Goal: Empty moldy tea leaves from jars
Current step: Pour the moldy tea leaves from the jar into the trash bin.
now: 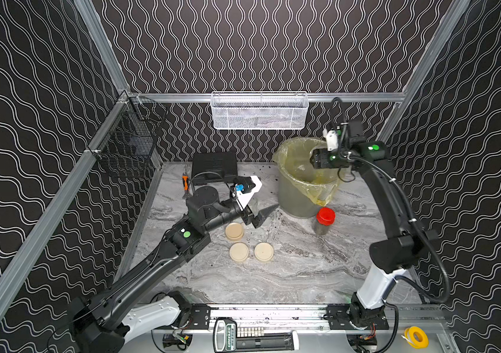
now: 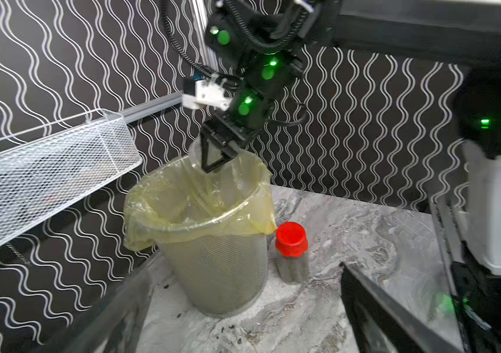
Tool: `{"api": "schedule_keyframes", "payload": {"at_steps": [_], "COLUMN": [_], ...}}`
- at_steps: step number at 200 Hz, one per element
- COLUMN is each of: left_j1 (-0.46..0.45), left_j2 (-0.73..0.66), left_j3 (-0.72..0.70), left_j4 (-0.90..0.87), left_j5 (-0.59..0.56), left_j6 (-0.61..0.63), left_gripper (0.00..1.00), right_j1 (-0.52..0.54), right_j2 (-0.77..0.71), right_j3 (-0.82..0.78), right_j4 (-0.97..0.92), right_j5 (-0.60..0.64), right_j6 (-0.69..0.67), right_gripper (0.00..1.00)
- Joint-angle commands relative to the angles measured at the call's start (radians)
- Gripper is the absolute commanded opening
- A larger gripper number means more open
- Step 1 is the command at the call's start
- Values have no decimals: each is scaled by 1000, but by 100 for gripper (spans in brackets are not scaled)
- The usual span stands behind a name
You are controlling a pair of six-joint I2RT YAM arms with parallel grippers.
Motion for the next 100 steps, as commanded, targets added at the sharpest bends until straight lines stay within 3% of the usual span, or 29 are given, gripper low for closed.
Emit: {"api": "schedule_keyframes", "payload": {"at_steps": [1, 22, 59, 100], "left_j1": [5, 8, 33, 57], "left_j2": [85, 219, 429, 606], "left_j3": [101, 216, 369, 563], "left_j4": [92, 130, 186, 148], "left_j5": [40, 136, 326, 369], "left_j6": [70, 187, 507, 683], "left_gripper": [99, 99, 99, 98], "right_j1": [-35, -64, -86, -87], "right_j2": [-49, -48, -84, -126], "right_j3": [-53, -40, -54, -102], "right_j4": [163, 149, 151, 171], "right_j5": [-238, -322, -382, -389], "right_j6": [86, 98, 92, 89], "right_gripper": [15, 16, 16, 16]}}
